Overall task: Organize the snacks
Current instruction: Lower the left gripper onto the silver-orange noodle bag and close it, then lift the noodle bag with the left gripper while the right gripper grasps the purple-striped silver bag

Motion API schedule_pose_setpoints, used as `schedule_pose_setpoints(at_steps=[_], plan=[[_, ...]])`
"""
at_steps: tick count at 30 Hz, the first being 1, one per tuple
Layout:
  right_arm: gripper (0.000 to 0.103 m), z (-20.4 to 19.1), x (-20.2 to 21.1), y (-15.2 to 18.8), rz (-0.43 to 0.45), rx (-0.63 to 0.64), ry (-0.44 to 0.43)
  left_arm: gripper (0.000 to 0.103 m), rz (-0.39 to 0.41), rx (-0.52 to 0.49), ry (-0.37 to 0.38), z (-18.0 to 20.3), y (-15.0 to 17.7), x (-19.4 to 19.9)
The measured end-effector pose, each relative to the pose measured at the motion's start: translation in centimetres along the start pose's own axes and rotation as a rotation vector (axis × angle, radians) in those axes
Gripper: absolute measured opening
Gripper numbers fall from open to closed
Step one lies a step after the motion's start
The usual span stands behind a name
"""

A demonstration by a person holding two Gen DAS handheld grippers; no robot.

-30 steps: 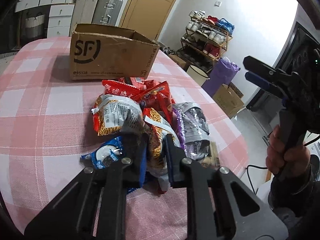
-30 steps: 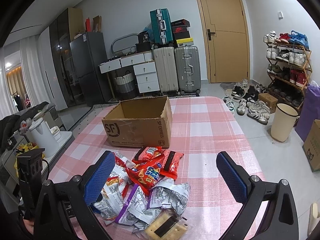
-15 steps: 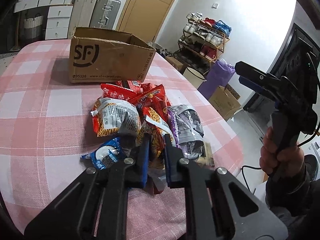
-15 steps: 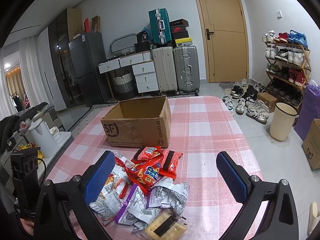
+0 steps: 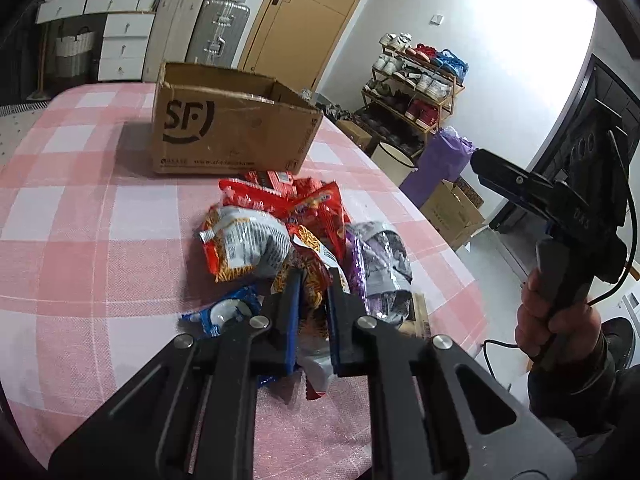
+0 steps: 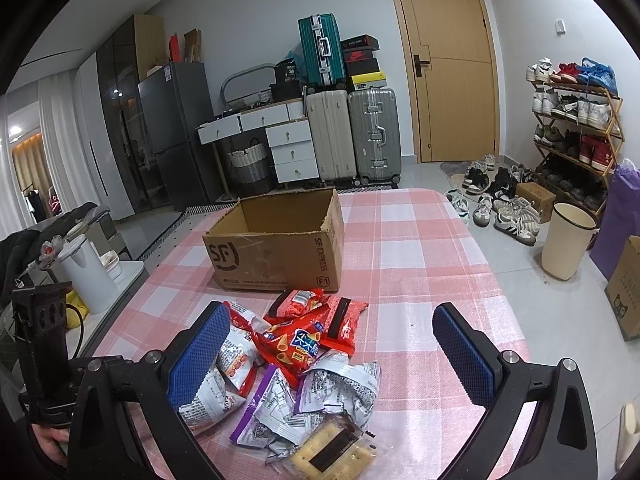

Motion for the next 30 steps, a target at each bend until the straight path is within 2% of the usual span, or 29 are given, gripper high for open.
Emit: schedule_pose_setpoints(at_steps=[3, 4, 6, 8, 10, 13, 14, 19, 21, 23, 30], plan=[[0.103, -0.1, 0.1, 0.1, -0.004, 0.001, -0.001, 0.010, -0.026, 0.009, 0.010, 0.0, 0.6, -0.8], [0.103, 0.0, 0.0, 0.1, -0.002, 0.002, -0.001, 0.011, -0.037, 0.002, -0.008, 0.1, 0.7, -1.1], [0.103, 0.0, 0.0, 0.1, -0.003, 0.002, -0.003, 0.016, -0.052, -0.004, -0.013, 0.4, 0.9, -1.5], [0.103, 0.0, 0.0, 0.2, -0.003, 0.001, -0.002, 0.035, -0.078, -0.009, -0.017, 0.6, 1.2, -2.1], [0.103, -0.1, -0.1, 0.1, -0.005, -0.003, -0.002, 0.041, -0.077, -0.019, -0.033, 0.8, 1.5, -2.3], [0.103, 0.0, -0.2, 0.1, -0.005, -0.003, -0.001, 0.061, -0.099, -0.010, -0.028, 0.9, 1.8, -3.0], [0.103, 0.0, -0.3, 0.1, -0.005, -0.005, -0.002, 0.062, -0.108, -0.008, -0.033, 1.0, 1.9, -3.3], [0.103, 0.2, -0.4, 0.3, -0.007, -0.011, -0.004, 0.062, -0.142, -0.017, -0.048, 1.3, 2.3, -4.8], [0.103, 0.3, -0.5, 0.4, -0.009, -0.012, -0.004, 0.058, -0.153, -0.013, -0.049, 1.3, 2.3, -5.3], [0.103, 0.5, -0.6, 0.6, -0.012, -0.012, -0.006, 0.045, -0.162, -0.004, -0.044, 1.2, 2.3, -5.8], [0.103, 0.9, -1.0, 0.9, -0.028, -0.014, -0.006, 0.034, -0.153, 0.009, -0.035, 1.0, 2.1, -5.7]])
Point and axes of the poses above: each gripper's, at about its wrist camera, not at the fingertips, and x roughly against the way its jaws point, z to its right, y to its underside, the point moved 4 cm from there along -x, roughly the way its jaws point, and after that the axes turned 1 degree about z, right-handed, at the moved point
